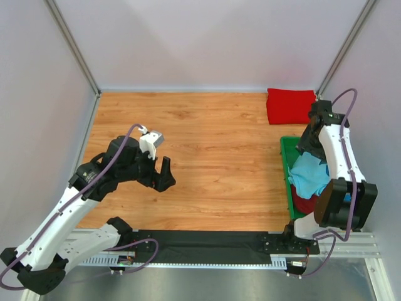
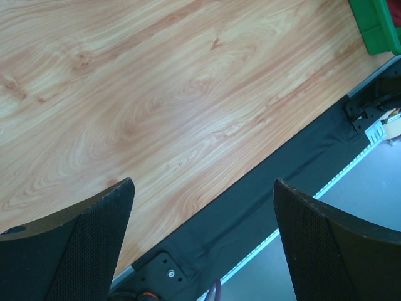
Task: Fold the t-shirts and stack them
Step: Grab the tshirt from the pile, then move the tshirt to the center of the board
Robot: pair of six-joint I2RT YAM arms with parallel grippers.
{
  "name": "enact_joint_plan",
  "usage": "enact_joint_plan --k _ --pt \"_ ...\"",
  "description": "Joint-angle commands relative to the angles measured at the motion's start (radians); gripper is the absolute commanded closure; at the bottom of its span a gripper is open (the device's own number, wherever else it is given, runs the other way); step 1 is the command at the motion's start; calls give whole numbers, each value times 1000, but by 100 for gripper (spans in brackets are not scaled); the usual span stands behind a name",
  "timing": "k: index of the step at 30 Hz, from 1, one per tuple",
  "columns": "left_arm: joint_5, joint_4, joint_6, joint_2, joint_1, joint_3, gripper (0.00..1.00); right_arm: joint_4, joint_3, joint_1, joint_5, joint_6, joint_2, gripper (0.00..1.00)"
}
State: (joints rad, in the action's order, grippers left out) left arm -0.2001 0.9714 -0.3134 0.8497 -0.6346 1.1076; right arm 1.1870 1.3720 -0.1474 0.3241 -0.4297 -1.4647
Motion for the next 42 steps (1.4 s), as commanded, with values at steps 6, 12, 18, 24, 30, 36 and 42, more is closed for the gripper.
enact_joint_plan --k 6,12,18,24,30,36,42 --pt "4 12 51 22 3 43 2 -110 -74 -6 150 48 -117 31" --pt "13 30 48 8 1 49 2 -112 -48 -9 285 45 -177 88" --pt "24 44 25 -12 1 69 2 52 229 31 395 -12 -28 100" --pt "89 50 -13 -46 3 98 5 267 681 271 382 -32 32 100" --pt "168 30 -90 -104 1 106 7 363 623 650 79 -183 99 98" --pt "198 46 -165 -123 1 84 0 -6 20 750 -396 -293 300 18" --pt "55 26 -246 -49 3 -24 8 -112 -302 755 -580 -198 380 21"
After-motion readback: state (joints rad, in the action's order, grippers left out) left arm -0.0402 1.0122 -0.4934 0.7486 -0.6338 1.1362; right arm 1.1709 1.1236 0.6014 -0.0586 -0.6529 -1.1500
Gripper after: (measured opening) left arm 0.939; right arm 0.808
